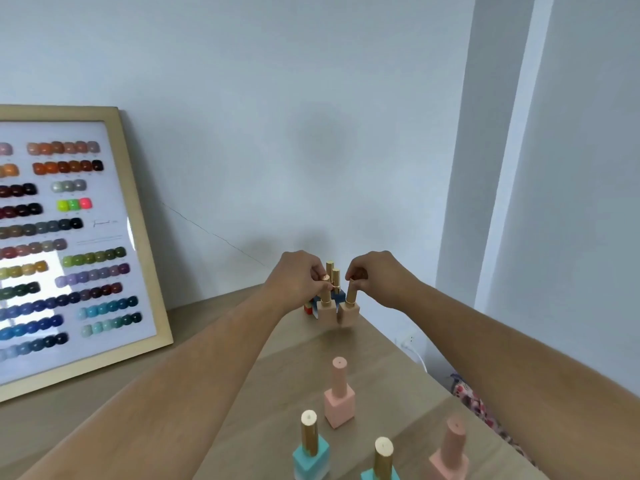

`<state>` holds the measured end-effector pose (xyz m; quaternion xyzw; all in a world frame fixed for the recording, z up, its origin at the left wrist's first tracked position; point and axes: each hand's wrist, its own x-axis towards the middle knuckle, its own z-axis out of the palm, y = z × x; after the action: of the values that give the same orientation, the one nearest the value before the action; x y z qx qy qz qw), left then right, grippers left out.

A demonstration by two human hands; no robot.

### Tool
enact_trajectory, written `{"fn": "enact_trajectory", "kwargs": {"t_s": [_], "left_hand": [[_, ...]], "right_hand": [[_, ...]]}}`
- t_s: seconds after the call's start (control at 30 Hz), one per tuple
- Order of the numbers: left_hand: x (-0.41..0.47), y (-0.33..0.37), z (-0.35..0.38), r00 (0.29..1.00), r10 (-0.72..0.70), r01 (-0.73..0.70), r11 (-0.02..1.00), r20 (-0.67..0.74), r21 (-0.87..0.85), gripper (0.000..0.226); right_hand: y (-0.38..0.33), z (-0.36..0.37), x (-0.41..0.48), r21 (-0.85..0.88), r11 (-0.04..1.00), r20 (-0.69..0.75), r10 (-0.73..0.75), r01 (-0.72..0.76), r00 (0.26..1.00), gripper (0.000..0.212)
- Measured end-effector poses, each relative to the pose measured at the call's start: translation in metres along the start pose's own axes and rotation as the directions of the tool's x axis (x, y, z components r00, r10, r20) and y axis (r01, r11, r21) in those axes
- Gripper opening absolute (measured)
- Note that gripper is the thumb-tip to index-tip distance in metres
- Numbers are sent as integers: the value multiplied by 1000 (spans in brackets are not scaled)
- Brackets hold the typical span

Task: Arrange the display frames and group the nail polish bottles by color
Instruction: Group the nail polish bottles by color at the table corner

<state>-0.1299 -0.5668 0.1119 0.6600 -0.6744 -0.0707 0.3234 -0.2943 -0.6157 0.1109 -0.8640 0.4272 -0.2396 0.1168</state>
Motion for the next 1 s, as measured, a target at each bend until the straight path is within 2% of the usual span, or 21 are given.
{"fn": "enact_trajectory", "kwargs": {"t_s": [0.43, 1.0], "left_hand": [[17, -20, 31, 996, -58, 55, 998, -73, -37, 8], [19, -23, 35, 996, -49, 45, 997, -72, -64, 18]], "right_hand": [[9, 24, 25, 11, 1000, -43, 0, 0, 999, 15], [10, 32, 31, 85, 996, -87, 6, 2, 996, 17]]}}
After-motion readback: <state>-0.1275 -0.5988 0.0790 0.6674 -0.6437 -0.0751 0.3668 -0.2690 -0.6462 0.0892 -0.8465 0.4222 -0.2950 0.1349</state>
